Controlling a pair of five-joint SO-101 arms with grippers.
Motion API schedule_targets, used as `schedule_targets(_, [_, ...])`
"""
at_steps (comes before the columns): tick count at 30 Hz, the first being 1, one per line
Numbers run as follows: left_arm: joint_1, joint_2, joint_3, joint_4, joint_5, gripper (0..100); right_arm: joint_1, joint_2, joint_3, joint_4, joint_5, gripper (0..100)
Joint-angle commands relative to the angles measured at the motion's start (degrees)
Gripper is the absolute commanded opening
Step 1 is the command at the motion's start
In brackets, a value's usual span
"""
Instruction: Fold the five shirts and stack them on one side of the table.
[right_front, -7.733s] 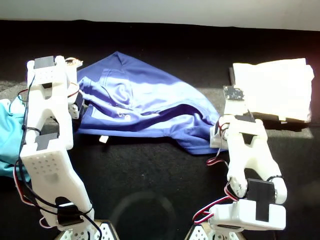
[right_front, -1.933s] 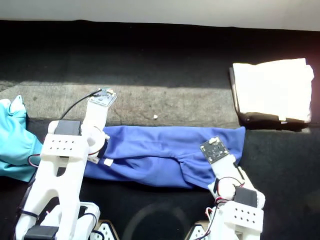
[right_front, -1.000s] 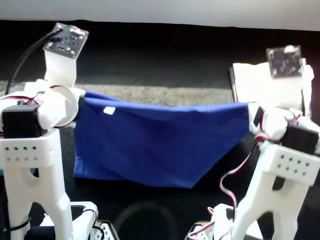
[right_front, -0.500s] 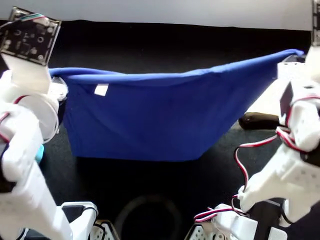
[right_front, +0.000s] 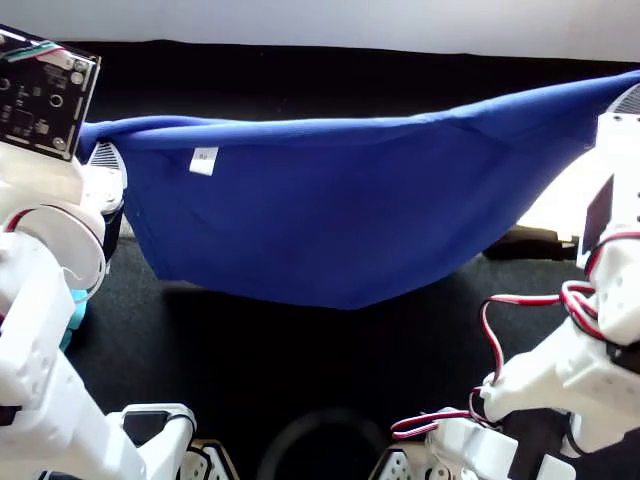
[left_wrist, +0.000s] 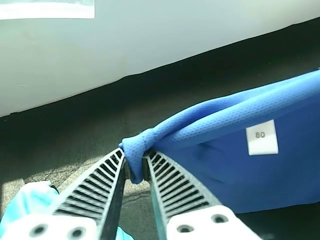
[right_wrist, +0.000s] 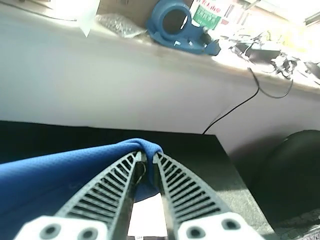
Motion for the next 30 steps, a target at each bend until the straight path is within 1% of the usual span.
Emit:
schedule_targets(1, [-0.84,-0.40,2.42,-0.44,0.00,1,1.63,-3.21,-3.12,-4.09,-0.26,0.7])
schedule_targets(7, [-1.89,-0.48,11.21,-0.44,0.00,1,1.54,-5.58,-1.63,-4.53,-0.18,0.7])
schedule_targets(11, [-5.58,-1.45,11.47,-0.44,0.00,1,1.63,-5.85,-2.07,-4.62,-0.18,0.7])
schedule_targets(16, [-9.89,-9.54,11.56,-0.70,-0.26,1,1.63,-8.57,-3.30,-5.49,-0.35,0.7])
schedule_targets(21, [-10.15,-15.43,11.47,-0.97,-0.35,1,1.63,-9.36,-2.77,-8.92,-0.18,0.7])
schedule_targets(30, [-10.15,-19.56,11.47,-6.59,-0.18,1,1.63,-11.12,-3.03,-9.10,-0.18,0.7])
